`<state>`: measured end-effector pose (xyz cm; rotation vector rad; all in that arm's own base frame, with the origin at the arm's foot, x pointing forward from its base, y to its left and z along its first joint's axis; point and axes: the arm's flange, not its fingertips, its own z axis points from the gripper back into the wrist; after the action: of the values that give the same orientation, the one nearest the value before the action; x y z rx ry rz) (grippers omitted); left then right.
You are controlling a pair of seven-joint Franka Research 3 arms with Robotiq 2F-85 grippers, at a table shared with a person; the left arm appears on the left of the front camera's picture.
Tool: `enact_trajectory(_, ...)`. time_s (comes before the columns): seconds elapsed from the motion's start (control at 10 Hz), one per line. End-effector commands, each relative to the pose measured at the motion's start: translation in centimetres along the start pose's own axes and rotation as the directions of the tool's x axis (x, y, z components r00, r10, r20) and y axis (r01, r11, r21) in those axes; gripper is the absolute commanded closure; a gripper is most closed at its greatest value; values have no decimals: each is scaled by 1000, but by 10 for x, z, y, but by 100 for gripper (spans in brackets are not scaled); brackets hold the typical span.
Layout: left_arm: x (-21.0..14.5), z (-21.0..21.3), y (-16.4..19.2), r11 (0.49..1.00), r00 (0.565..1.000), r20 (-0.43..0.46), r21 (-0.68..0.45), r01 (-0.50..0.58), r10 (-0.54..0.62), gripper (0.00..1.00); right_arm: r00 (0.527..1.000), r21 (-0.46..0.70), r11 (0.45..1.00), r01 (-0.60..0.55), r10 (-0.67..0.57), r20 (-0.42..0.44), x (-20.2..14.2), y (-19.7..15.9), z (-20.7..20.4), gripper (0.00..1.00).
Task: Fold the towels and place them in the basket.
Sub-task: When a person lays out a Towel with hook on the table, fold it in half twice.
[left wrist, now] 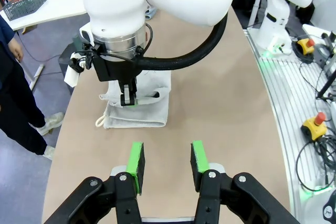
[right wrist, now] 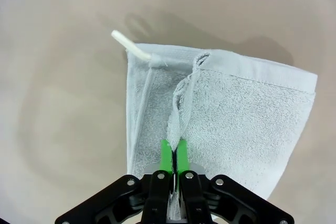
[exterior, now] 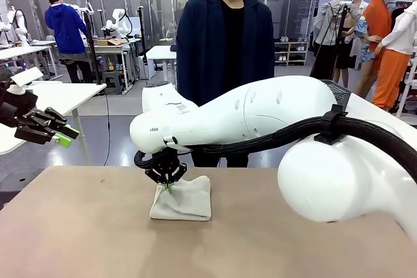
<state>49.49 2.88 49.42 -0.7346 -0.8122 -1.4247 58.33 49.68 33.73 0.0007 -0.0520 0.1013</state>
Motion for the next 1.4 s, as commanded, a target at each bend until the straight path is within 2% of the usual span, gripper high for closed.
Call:
enact_trajectory(0.0,0,1,-1,1000,1000,3,-1,7,-7,53,1000,4,1000,-25,25,-14,8,10,2,82)
enact_trajectory(0.1,0,1,-1,1000,1000,3,-1,7,-7,53,999,2,999,-33,33,-16,8,10,1,77)
enact_trajectory(0.2,0,1,-1,1000,1000,3,-1,7,-7,53,999,6,999,-33,33,-14,7,10,2,62)
enact_trajectory(0.3,0,1,-1,1000,1000,3,-1,7,-7,53,999,9,999,-35,35,-7,7,10,3,57)
enact_trajectory(0.4,0,1,-1,1000,1000,3,-1,7,-7,53,999,17,999,-37,37,1,6,9,4,42)
enact_trajectory(0.5,0,1,-1,1000,1000,3,-1,7,-7,53,999,33,999,-39,38,21,5,8,9,37)
enact_trajectory(0.7,0,1,-1,1000,1000,3,-1,7,-7,53,997,37,997,-70,69,24,-4,-2,26,35)
enact_trajectory(0.9,0,1,-1,1000,1000,3,-1,7,-7,53,992,132,984,-121,123,-8,-22,-49,60,35)
enact_trajectory(1.1,0,1,-1,1000,1000,3,-1,7,-7,53,999,183,982,-43,43,7,-49,-109,92,35)
enact_trajectory(1.3,0,1,-1,1000,1000,3,-1,7,-7,53,999,216,976,24,-34,40,-67,-151,100,35)
